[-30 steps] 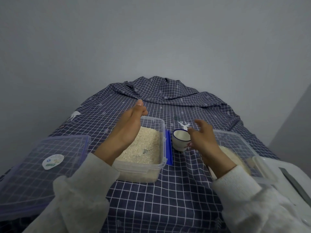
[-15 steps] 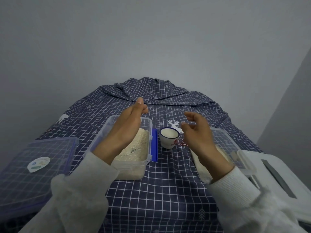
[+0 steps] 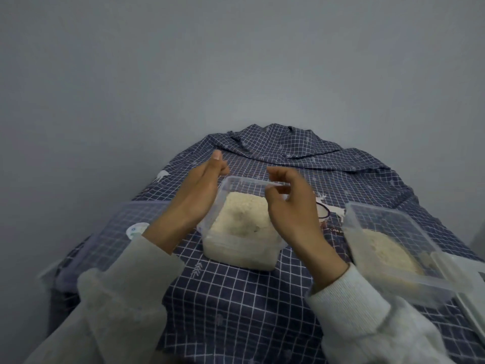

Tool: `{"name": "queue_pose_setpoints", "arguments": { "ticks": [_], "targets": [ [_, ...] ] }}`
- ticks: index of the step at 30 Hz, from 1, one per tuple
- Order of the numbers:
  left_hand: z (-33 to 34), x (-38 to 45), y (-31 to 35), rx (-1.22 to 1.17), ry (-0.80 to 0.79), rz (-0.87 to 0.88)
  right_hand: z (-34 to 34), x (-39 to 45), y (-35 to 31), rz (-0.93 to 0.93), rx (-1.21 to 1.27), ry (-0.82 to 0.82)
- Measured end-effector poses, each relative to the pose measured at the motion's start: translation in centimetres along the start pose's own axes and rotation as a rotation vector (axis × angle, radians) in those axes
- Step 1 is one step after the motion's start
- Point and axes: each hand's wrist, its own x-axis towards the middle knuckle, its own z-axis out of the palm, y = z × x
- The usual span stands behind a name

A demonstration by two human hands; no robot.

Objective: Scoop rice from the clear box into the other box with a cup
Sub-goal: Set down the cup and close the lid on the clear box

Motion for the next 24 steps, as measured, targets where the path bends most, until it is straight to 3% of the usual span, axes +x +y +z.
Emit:
{"name": "queue_pose_setpoints", "arguments": {
  "ticks": [11, 24],
  "targets": [
    [-7.4, -2.1, -2.9, 0.016, 0.156, -0.081, 9.7, -3.8, -4.6, -0.163, 0.078, -0.173],
    [-14.2, -3.7, -10.1, 0.156, 0.298, -0.235, 16.9, -5.6, -1.5, 0.084, -0.018, -0.484]
  ]
}}
